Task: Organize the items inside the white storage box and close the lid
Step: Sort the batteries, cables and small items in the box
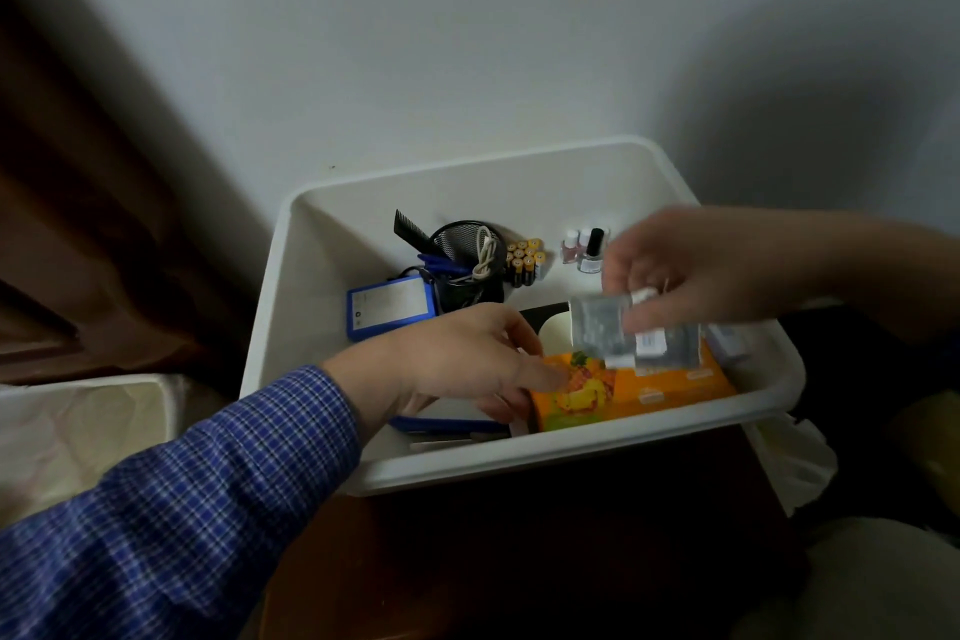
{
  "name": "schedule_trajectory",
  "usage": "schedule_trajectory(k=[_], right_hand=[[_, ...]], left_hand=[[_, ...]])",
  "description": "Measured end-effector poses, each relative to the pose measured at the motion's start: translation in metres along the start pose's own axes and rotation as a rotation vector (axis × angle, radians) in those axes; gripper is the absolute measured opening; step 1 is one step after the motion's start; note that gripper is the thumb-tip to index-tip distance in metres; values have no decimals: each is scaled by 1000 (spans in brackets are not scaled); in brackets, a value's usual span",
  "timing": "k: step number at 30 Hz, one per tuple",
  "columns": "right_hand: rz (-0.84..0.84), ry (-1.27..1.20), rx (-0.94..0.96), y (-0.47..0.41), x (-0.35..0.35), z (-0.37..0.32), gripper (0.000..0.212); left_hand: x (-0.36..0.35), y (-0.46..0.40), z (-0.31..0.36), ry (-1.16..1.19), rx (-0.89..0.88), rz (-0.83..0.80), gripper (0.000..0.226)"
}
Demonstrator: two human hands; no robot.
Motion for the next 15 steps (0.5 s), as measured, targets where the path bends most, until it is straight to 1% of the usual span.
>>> schedule_trajectory(k=[2, 4, 7, 10, 12, 15], right_hand=[[65, -152, -21, -3, 21, 8, 8], [95, -220, -45, -7, 33, 13, 12], [118, -140, -67, -16, 33, 16, 12], [84, -78, -87, -25, 22, 12, 12], [108, -16, -64, -32, 17, 7, 15], [214, 47, -20, -40, 19, 2, 18]], left_hand=[[1, -2, 0, 74, 18, 35, 49], [1, -3, 0, 94, 32, 46, 52], [2, -4, -1, 105, 33, 49, 56], [7, -5, -4, 102, 52, 44, 59], [12, -4, -5, 126, 54, 35, 52], [22, 3, -4, 114, 13, -48, 29]])
Point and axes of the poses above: each hand's wrist, its own y-axis away from the middle knuckle, its own x-axis out of the back of the hand, z = x × y, the point moved 5 cm from there along -y, towards the middle knuckle, and after that the axes turned 10 degrees about -x, right-handed, at the moved point
